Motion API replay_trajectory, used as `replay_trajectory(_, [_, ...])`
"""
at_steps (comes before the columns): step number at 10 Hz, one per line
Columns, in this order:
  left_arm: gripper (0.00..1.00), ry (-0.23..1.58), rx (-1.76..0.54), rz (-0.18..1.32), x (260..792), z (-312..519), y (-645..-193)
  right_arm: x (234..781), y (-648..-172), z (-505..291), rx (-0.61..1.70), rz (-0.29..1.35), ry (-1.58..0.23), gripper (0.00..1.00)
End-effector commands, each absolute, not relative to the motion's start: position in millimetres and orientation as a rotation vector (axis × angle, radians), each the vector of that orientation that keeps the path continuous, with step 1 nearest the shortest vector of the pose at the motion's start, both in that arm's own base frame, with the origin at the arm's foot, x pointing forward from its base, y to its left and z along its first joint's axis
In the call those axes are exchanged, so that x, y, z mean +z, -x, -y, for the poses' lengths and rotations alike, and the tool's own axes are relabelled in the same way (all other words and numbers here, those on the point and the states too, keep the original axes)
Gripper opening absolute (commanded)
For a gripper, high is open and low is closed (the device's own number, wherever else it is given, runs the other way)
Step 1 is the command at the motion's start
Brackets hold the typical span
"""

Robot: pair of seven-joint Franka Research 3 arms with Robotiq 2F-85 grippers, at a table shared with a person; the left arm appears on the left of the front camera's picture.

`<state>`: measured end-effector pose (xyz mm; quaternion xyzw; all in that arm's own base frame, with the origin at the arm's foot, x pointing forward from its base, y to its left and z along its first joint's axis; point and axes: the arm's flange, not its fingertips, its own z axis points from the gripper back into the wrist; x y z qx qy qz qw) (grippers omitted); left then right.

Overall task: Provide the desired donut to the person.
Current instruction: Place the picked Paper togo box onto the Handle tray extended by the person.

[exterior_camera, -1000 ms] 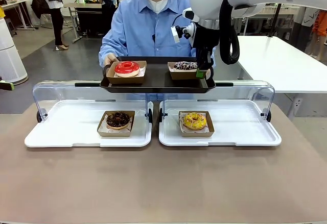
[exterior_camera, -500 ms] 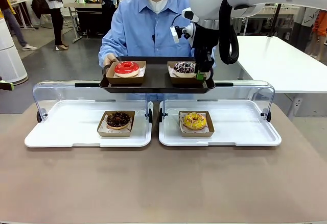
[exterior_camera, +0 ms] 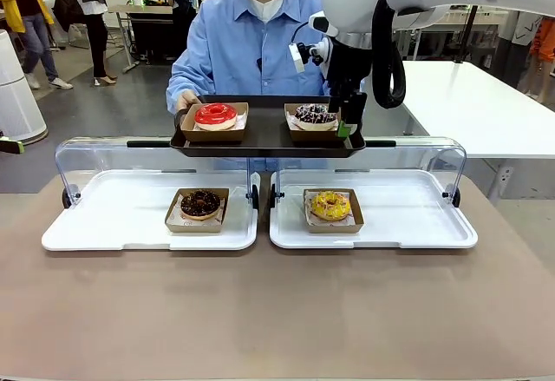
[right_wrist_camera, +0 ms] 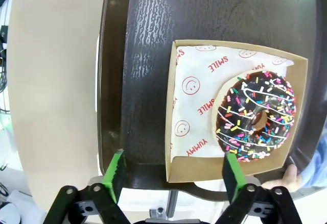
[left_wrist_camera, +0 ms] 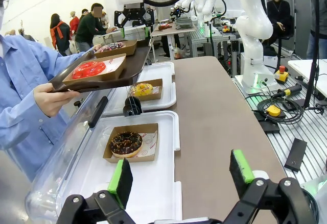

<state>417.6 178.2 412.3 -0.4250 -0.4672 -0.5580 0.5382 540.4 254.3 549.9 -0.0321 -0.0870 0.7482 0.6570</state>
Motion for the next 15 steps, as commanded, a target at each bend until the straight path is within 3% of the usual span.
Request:
replay_trajectory(1, [1.00,1.003,-1.304,1.121,414.4,-177.3,-418.7,549.8,-540.2,-249.4,1.715,0.199,0.114,1.00])
replay_trajectory(5, [1.00,1.003,-1.304,1.121,414.4,-177.3,-418.7,561.3,-525.4,-249.8,1.722,0.179,0.102,1.00])
replay_trajectory(8, [1.00,1.003,-1.304,1.121,414.4,-177.3,-418.7,590.8,-467.6,-217.4,1.752,0.034,0.062,1.00])
replay_trajectory(12, [1.00,1.003,-1.304,1.121,414.4,-177.3,-418.7,611.0,-411.9,-140.1,1.785,0.071,0.054,1.00])
replay_trajectory(15, [1.00,1.003,-1.304,1.121,414.4,-177.3,-418.7,601.4,-406.8,-92.5,1.760,0.117,0.039,1.00])
